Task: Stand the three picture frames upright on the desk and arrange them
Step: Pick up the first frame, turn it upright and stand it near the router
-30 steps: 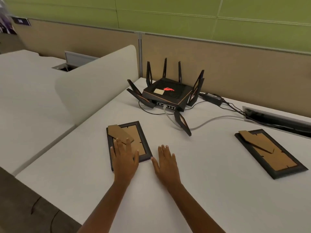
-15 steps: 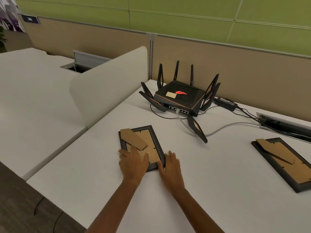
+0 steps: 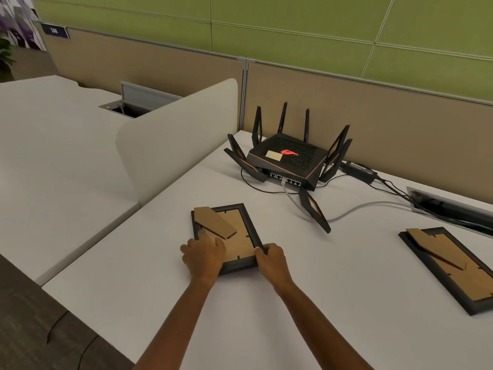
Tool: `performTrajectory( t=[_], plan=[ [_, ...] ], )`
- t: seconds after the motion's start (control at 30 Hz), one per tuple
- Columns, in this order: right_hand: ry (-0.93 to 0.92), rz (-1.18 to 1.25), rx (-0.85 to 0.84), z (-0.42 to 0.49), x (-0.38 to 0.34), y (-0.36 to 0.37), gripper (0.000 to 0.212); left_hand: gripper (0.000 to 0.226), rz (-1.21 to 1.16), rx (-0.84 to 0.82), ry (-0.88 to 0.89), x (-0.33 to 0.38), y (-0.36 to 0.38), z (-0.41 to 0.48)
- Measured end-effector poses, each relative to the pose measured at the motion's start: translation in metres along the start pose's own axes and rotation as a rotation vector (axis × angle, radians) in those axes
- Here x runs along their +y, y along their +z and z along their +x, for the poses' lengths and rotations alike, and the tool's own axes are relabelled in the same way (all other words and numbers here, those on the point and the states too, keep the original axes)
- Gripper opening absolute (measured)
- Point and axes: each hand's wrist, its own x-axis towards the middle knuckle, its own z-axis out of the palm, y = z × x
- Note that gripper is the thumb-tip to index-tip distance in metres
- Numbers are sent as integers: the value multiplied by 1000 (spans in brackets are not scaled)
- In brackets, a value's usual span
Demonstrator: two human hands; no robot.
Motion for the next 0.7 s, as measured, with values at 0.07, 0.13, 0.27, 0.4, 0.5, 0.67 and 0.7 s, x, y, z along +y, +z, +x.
performTrajectory(
  t=[0.07, 0.13, 0.27, 0.4, 0.5, 0.67, 0.7],
  plan=[
    [57, 79, -40, 2, -4, -7, 26, 35, -153, 2, -24, -3, -6, 7],
    [109, 189, -82, 1, -9, -14, 29, 34, -284, -16, -25, -7, -11, 14],
    [119, 350, -114, -2, -23, -32, 30, 37, -440, -37, -4, -10, -23, 23],
    [86, 549, -176, -6, -43, -57, 21, 36, -512, -79, 76, -11, -34, 30],
    [96, 646, -169, -11, -54, -75, 22, 38, -511, -123, 261, -8, -40, 24],
    [126, 756, -131, -22, -65, -104, 6, 40, -217, 63, 587, 3, -38, 12],
    [120, 762, -121, -25, -66, -109, 9, 37, -178, 138, 634, 6, -38, 9]
  ],
)
